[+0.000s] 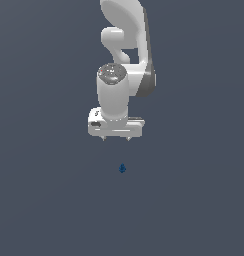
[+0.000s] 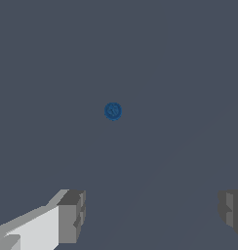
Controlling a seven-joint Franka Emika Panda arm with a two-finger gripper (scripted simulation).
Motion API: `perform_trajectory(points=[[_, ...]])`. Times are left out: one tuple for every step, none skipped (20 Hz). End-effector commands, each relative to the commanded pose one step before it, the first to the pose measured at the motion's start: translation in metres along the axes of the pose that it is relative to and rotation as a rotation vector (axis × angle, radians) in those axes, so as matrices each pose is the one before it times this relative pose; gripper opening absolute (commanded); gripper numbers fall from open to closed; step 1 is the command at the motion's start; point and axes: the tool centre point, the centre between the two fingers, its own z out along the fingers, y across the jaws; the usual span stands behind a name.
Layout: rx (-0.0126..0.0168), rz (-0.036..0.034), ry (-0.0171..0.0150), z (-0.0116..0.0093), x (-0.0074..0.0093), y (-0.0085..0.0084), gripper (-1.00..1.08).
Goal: Pick up the object and move it to a goal position.
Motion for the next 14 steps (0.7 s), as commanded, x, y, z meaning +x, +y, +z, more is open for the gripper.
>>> perform_trajectory(points=[[0.0, 0.0, 0.0, 0.0, 0.0, 0.00001, 1.0], [0.0006, -0.00154, 0.00077, -0.00034, 0.00027, -0.00092, 1.0], [0.00173, -0.0043, 0.00217, -0.00095, 0.0008, -0.00256, 1.0], [0.00286, -0.00708, 0.00356, -0.00156, 0.00131, -0.00422, 1.0], [0.00398, -0.00978, 0.0049, -0.00214, 0.0018, -0.00584, 1.0], [0.00495, -0.01205, 0.00603, -0.00262, 0.00224, -0.00724, 1.0], [0.00434, -0.01045, 0.00523, -0.00224, 0.00199, -0.00632, 1.0], [0.00312, -0.00742, 0.00372, -0.00156, 0.00146, -0.00453, 1.0], [0.00189, -0.00442, 0.00223, -0.00091, 0.00091, -0.00274, 1.0], [0.00062, -0.0014, 0.00072, -0.00027, 0.00035, -0.0009, 1.0], [-0.00054, 0.0013, -0.00064, 0.00027, -0.00025, 0.00078, 1.0], [-0.00077, 0.00157, -0.00087, 0.00026, -0.0005, 0.00112, 1.0], [0.0, 0.0, 0.0, -0.00005, -0.00009, 0.00005, 1.0], [-0.00004, 0.00068, -0.00012, 0.00028, 0.00031, 0.00008, 1.0]])
